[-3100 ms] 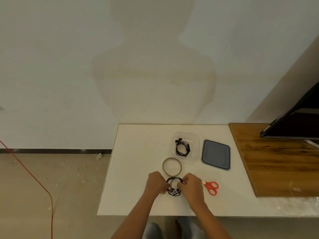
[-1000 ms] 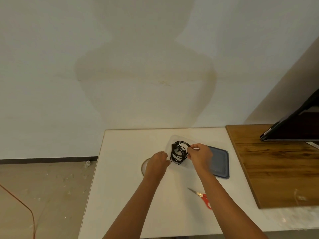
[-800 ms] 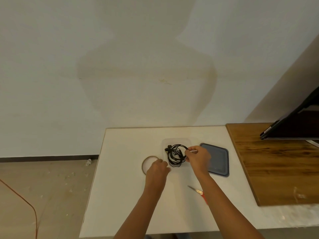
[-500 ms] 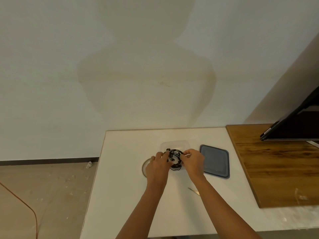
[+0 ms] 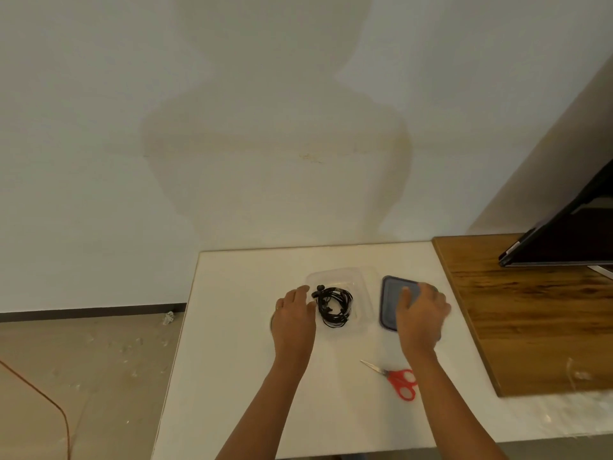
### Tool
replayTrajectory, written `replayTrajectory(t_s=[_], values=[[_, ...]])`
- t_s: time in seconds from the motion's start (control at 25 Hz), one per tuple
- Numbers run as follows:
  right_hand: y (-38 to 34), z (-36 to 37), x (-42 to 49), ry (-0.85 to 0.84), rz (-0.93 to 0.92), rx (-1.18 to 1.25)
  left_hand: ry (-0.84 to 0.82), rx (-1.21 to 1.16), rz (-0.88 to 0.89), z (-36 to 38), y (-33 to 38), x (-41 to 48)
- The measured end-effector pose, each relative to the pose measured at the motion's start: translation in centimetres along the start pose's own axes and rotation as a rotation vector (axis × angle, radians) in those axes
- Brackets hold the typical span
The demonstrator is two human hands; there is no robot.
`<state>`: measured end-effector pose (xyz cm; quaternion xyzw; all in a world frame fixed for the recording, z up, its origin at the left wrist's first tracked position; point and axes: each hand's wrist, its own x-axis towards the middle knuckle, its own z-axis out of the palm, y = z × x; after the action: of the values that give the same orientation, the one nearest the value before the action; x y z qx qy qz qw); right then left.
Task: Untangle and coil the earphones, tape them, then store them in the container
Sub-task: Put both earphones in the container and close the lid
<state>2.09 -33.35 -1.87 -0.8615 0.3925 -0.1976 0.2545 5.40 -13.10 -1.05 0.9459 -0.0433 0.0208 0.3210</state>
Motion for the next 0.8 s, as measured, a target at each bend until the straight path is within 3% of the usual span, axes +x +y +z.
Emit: replayTrajectory(t_s=[0.08,0.12,0.24,0.4,0.48,0.6,0.72,0.8], values=[[2.3,0.0,0.5,-0.138,0.36,-0.199,-0.065,-0.128,-0.174,-0.3,0.1,-0.6],[2.9,0.1,0.3,-0.199,0.424,-0.265,-0.098,-0.137,-0.206,-0.1,0.2,-0.8],[2.8,0.2,-0.2,-0.248,0.36,-0.293,-0.161,-0.093,-0.246,0.4,0.7,-0.6],[1.2,-1.2,1.2,-0.274,0.501,-0.142,-0.213,-0.056,-0.278,0.2,1.1,-0.1],[-0.3,-2.2,1.3,-0.198,0.326,-0.028,-0.218,-0.078,-0.294,0.1,1.1,0.2],[-3.4,-2.1,0.1,0.009,-0.231,0.016,-0.235,-0.09,-0.297,-0.3,1.1,0.3],[-5.4,1.2,-3.9,-0.053,-0.646,-0.125,-0.231,-0.168,-0.292,-0.7,0.9,0.0],[-5.2,4.1,-6.6,-0.165,-0.731,-0.268,-0.233,-0.214,-0.278,-0.9,0.7,-0.2]])
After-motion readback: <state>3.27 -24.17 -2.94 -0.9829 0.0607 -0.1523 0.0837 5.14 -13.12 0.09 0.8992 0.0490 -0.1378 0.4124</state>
